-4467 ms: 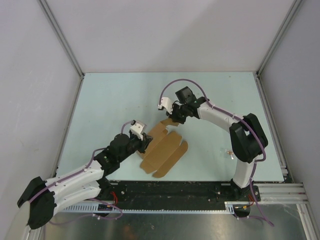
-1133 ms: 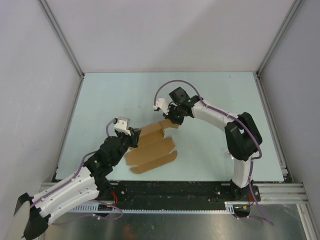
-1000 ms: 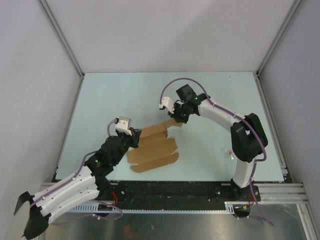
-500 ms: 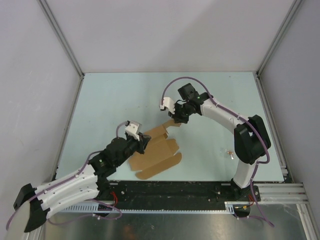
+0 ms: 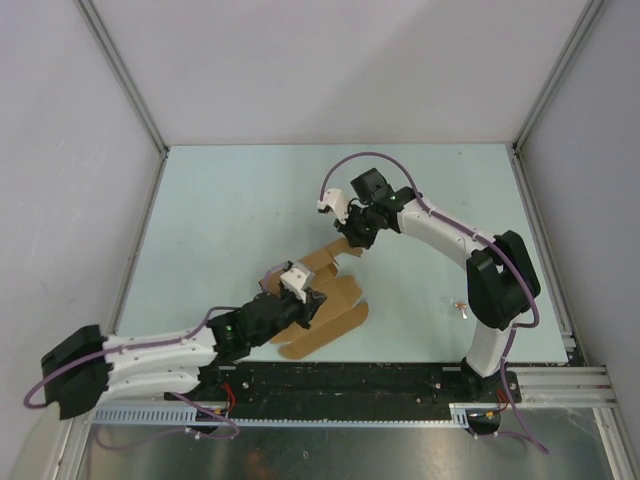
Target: Fold the paper box
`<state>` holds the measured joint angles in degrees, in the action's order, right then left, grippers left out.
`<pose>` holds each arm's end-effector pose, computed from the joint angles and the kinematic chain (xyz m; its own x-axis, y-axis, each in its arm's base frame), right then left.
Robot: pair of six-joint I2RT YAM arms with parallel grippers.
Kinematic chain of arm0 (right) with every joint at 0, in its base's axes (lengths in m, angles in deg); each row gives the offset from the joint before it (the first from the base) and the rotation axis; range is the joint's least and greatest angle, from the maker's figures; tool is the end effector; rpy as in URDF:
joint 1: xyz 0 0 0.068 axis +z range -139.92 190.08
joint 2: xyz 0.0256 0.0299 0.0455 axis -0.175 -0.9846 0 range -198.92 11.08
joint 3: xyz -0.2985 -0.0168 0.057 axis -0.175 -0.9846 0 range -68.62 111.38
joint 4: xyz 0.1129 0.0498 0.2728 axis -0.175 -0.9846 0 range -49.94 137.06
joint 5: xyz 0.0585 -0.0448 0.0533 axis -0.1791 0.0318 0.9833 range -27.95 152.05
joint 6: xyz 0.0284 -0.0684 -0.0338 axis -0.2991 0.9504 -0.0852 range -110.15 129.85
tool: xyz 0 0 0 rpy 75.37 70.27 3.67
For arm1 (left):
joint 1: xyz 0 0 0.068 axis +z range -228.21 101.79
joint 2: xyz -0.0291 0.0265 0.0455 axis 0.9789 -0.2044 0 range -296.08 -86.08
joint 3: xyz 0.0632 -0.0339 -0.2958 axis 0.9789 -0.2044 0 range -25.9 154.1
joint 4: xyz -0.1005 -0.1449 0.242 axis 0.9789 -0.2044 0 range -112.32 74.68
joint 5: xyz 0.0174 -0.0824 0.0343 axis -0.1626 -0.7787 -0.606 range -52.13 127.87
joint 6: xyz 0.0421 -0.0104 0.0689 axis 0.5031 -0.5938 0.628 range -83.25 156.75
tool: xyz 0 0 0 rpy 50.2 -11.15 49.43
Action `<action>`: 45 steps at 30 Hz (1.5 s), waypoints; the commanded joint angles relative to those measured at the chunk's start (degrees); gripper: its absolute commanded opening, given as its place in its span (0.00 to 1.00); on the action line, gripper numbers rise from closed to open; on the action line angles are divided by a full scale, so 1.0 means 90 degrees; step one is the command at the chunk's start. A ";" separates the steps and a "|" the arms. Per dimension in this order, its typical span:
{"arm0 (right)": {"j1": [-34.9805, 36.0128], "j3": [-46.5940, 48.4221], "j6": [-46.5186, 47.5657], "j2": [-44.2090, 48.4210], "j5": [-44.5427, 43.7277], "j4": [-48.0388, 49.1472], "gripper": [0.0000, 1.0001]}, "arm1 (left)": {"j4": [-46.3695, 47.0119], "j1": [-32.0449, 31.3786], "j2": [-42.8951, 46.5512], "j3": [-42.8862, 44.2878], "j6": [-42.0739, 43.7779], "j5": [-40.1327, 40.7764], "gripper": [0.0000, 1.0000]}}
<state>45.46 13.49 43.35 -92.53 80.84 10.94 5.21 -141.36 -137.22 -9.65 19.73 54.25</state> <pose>0.3557 0.2806 0.2340 -0.1941 -0.7786 -0.5967 -0.9544 0.2905 -0.0686 0.1260 -0.2047 0.1954 -0.3216 0.0135 -0.9468 0.6677 0.7122 -0.2166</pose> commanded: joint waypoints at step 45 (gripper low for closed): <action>0.0083 0.0028 -0.1856 -0.0187 -0.0320 0.0009 0.00 | 0.3949 -0.0571 -0.6105 0.1085 -0.0033 0.1842 0.00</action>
<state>45.89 13.46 31.02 -93.93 77.86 10.87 39.88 -147.13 -190.79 1.02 21.11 69.83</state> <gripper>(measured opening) 0.020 0.004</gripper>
